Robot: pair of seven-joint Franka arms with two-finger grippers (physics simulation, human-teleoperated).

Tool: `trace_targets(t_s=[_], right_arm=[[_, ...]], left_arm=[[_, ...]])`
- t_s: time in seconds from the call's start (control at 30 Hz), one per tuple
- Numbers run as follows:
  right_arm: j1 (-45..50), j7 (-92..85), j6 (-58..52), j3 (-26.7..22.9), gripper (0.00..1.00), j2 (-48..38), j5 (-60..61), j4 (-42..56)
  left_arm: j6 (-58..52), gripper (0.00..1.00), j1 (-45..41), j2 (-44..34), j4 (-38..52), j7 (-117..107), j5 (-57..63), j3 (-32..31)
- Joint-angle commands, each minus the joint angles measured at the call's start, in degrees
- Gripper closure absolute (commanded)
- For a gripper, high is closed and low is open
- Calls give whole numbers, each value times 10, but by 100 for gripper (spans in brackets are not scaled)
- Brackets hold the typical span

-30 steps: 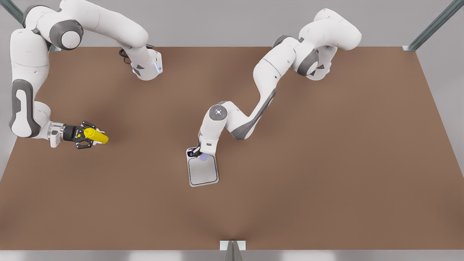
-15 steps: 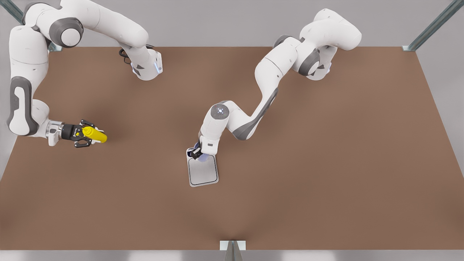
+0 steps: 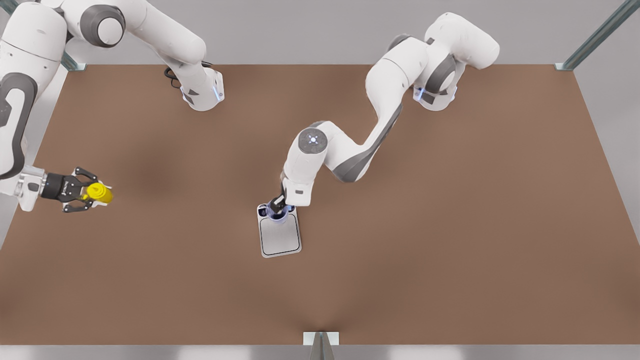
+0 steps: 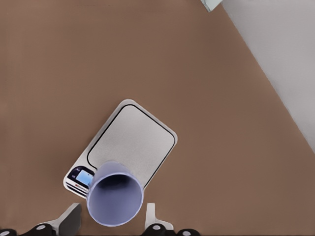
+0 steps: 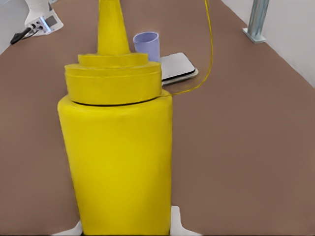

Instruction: Move cup to the weight, pick up sauce bottle, pour sauce

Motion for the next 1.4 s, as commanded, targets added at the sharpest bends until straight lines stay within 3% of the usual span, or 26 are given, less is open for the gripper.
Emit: trace_targets(t_s=[0.0,0.03,0.1,0.13,0.17,0.23,0.3,0.37,0.43,0.5,0.53,0.57,0.7,0.83,1.17,1.23,1.37], right_arm=[[9,16,19,1,48,-11,-9,-2],[26,46,34,3,48,-23,-35,-3],[85,123,94,4,48,-59,-91,-24],[111,157,108,4,48,-66,-122,-27],[156,221,135,4,48,-75,-167,-34],[298,363,206,4,48,-74,-260,-54],[377,472,207,4,48,-76,-330,-53],[425,533,212,4,48,-81,-389,-51],[469,598,213,4,48,-81,-447,-53],[518,672,211,4,48,-79,-507,-53],[543,725,208,4,48,-77,-552,-55],[568,766,206,4,48,-75,-595,-65],[603,879,170,4,48,-68,-735,-85],[633,949,141,4,48,-56,-787,-83],[669,950,127,4,48,-27,-864,-81],[680,954,117,4,48,-11,-893,-82],[693,973,100,4,47,15,-901,-84]], left_arm=[[-32,16,17,-19,-1,34,-33,6],[-59,0,57,-83,-75,64,-39,16],[-62,0,64,-184,-229,200,-67,162],[-65,0,65,-202,-266,258,-81,206],[-87,0,65,-215,-303,374,-118,290],[-97,0,68,-247,-364,508,-124,346],[-101,0,68,-249,-389,586,-125,373],[-131,0,115,-267,-394,690,-114,341],[-132,0,198,-307,-404,733,-60,246],[-103,0,235,-365,-461,790,-60,230],[-66,0,271,-410,-515,798,-19,185],[-85,0,347,-428,-518,798,20,98],[-109,0,345,-421,-513,845,27,100],[-119,0,351,-406,-511,854,13,100],[-129,0,346,-440,-436,852,45,93],[-142,0,408,-443,-437,854,41,32],[-138,0,408,-436,-436,854,42,34]])
